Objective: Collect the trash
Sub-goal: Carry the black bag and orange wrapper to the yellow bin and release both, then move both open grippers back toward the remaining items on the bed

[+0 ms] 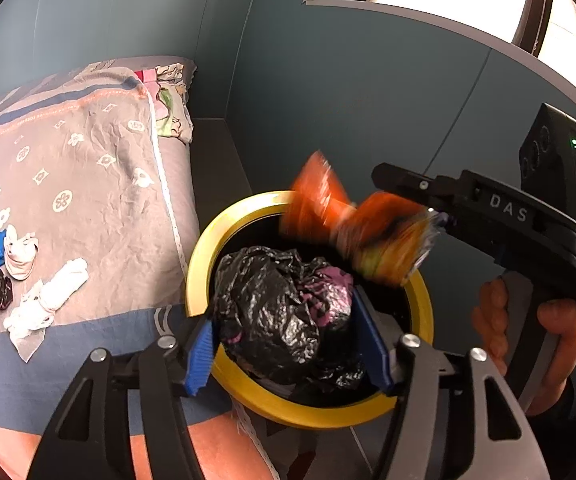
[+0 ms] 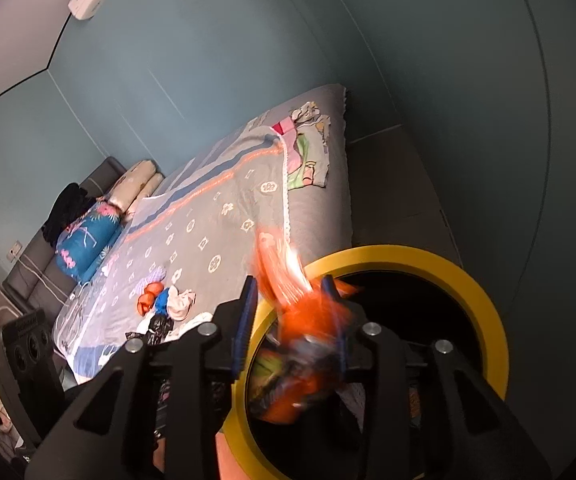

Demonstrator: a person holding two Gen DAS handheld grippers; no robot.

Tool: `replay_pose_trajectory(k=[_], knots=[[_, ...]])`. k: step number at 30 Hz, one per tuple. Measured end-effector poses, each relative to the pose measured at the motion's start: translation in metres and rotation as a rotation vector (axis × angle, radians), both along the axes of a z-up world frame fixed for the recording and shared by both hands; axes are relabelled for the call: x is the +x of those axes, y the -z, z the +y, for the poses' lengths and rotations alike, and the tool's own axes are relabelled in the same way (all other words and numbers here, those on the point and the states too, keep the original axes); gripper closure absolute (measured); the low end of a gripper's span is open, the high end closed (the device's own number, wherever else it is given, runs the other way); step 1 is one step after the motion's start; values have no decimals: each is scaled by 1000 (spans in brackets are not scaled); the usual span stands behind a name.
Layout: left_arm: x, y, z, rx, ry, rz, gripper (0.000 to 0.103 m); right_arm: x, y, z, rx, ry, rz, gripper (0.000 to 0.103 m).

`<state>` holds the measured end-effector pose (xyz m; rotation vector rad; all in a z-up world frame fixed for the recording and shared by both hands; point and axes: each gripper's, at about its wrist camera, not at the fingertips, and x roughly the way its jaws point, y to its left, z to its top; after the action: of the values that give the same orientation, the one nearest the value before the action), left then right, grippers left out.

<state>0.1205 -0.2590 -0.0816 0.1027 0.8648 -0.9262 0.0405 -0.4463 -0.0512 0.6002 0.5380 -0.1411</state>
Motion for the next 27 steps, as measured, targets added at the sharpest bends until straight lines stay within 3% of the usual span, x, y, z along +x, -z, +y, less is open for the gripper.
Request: replay_pose_trajectory(k=[7,13,19,27], knots=[[-5,-7,8,-30,-8,-10,19,-3,-8,-5,-6,44,-27,56],[-3,-18,25,-69,-44,-39,9,-7,-17,-7,-23,62,-63,42],[14,-23,57,-69,-144,-89,8,3,-27,4,-42,28,-92,23],[42,-27,109,-55,-300,-140,8,27,-46,44,-104,-77,-130,11]])
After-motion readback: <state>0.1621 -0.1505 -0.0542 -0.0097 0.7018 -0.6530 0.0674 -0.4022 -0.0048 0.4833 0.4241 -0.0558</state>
